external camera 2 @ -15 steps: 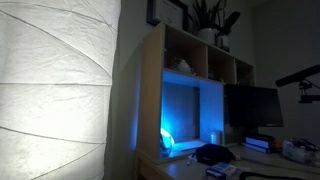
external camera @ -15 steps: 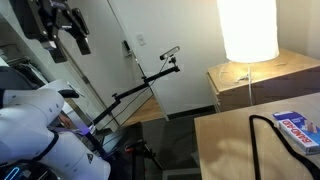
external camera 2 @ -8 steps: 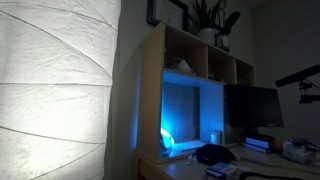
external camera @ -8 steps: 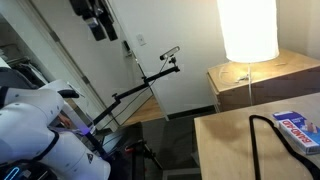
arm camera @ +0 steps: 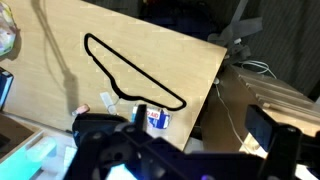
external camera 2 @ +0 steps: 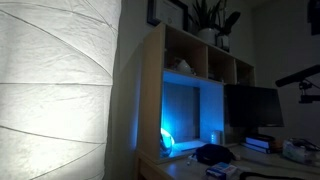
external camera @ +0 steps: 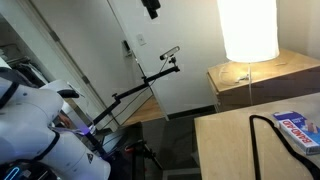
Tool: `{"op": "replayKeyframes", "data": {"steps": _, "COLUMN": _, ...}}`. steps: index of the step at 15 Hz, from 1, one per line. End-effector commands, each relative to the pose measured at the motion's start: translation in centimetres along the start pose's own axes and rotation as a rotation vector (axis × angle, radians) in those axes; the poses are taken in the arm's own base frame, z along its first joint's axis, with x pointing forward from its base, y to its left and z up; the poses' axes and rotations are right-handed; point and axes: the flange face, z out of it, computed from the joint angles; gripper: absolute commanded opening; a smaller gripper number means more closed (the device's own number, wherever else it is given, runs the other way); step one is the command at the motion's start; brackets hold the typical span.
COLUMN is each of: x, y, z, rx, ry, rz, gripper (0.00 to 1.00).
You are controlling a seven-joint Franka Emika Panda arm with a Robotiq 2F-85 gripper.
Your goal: Put the band aid box on the black bag and take out some bandaids
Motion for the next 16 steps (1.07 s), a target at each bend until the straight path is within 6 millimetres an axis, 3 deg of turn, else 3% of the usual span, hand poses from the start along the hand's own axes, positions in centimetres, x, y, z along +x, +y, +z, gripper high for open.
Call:
{"op": "replayKeyframes", "data": {"steps": 1, "x": 4.0, "y": -0.4, "z": -0.3, "rx": 0.007, "ry": 0.112, "rz": 0.151, "gripper": 1.0}}
{"op": "replayKeyframes", "data": {"steps": 6, "x": 7.0, "y": -0.8, "z": 1.7, "rx": -0.026, "ry": 0.265, "rz": 0.381, "gripper": 1.0}}
{"op": "replayKeyframes", "data": {"steps": 13, "x": 9.3, "y": -2.2, "z": 10.7, "rx": -0.289, "ry": 0.105, "rz": 0.413, "gripper": 1.0}}
{"op": "replayKeyframes", "data": {"steps": 14, "x": 8.8, "y": -1.7, "z": 9.4, "rx": -0.24, "ry": 0.151, "rz": 0.414, "gripper": 1.0}}
{"op": "replayKeyframes", "data": {"steps": 16, "x": 9.2, "y": -1.9, "z": 10.8, "rx": -0.247, "ry": 0.129, "rz": 0.407, "gripper": 1.0}}
